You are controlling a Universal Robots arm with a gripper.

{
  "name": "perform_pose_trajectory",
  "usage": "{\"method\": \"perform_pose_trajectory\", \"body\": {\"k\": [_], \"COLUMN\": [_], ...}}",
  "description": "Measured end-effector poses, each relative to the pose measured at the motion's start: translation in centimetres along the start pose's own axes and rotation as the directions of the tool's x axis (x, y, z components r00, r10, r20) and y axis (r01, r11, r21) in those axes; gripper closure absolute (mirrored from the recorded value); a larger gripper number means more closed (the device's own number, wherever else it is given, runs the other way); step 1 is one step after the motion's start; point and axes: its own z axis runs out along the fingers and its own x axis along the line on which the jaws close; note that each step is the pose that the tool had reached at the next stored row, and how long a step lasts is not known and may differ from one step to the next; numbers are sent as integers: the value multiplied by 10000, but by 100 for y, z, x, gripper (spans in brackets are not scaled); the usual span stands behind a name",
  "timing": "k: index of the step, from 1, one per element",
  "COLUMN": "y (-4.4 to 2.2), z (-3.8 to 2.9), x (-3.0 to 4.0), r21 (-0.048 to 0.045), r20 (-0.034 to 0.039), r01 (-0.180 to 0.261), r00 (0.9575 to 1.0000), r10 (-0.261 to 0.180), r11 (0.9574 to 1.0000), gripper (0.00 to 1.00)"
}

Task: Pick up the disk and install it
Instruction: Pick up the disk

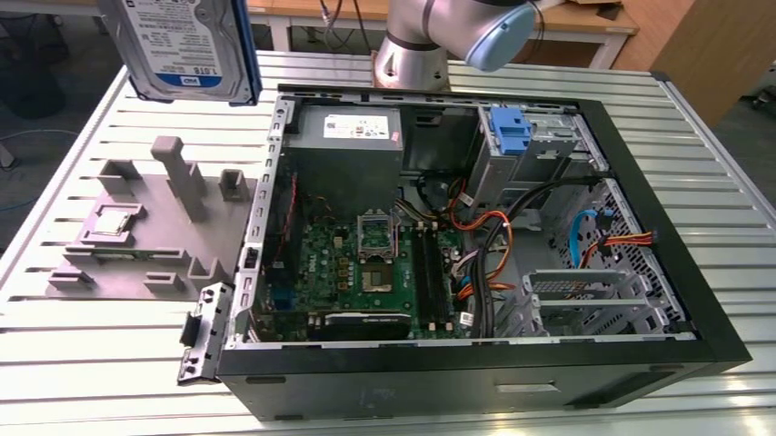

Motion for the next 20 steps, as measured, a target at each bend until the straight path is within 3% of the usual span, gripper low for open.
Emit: {"method": "perform_pose_trajectory", "body": {"k": [20], "y": [-121], "z": [1], "x": [-4], "r21": [0], "r20": [0], "r01": [0], "r00": [10000], "r10": [0], "r11": [10000], "gripper": [64]}}
